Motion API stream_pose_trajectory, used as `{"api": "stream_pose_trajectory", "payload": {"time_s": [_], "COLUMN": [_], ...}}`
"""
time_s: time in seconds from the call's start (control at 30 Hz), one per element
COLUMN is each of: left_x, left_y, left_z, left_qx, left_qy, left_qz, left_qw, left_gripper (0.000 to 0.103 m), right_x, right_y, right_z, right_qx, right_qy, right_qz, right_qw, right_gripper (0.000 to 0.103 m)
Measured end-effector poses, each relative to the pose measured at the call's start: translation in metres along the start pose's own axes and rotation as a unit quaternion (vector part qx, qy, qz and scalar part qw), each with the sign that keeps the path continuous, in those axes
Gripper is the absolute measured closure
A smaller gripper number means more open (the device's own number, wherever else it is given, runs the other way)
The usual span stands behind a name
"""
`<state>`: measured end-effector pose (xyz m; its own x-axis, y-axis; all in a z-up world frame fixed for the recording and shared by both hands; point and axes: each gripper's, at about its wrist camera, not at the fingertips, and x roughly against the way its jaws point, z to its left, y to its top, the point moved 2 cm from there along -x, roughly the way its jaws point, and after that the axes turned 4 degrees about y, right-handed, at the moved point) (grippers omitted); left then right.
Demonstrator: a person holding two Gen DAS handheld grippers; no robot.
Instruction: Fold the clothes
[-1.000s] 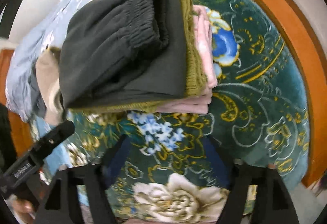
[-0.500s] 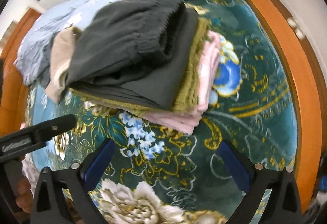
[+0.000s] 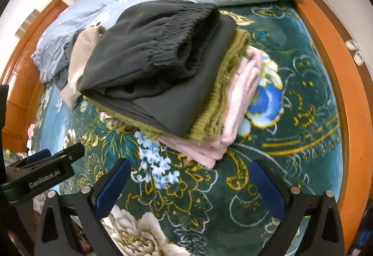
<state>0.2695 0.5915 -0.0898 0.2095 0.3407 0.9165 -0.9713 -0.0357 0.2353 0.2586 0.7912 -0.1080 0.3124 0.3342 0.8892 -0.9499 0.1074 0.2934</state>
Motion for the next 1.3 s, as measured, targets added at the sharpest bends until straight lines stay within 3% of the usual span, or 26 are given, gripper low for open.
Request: {"api": "stream_pose_trajectory", "payload": {"time_s": [0.37, 0.87, 1.3], "left_x": [-0.017, -0.038, -0.036], "left_y": [0.013, 0.01, 0.019], "left_z": [-0.013, -0.033, -0.041], "left_qx": [-0.021, -0.03, -0.032], "left_qy": [-0.011, -0.019, -0.014], "left_qz": [0.01, 0.048, 0.039], "left_qw": [0.9997, 0.9982, 0.9986], "left_gripper": [0.013, 0.013, 0.013], "right_x": [-0.027, -0.039, -0.035], "right_y": [0.019, 0.023, 0.023], "right_z": [0.013, -0.006, -0.012], "right_qx": [0.034, 0.026, 0.028], "right_qy": [0.016, 0.006, 0.007], "right_qz": [0.026, 0.043, 0.043], "right_qw": [0.999, 0.999, 0.999], "right_gripper": [0.0, 0.0, 0.0]}}
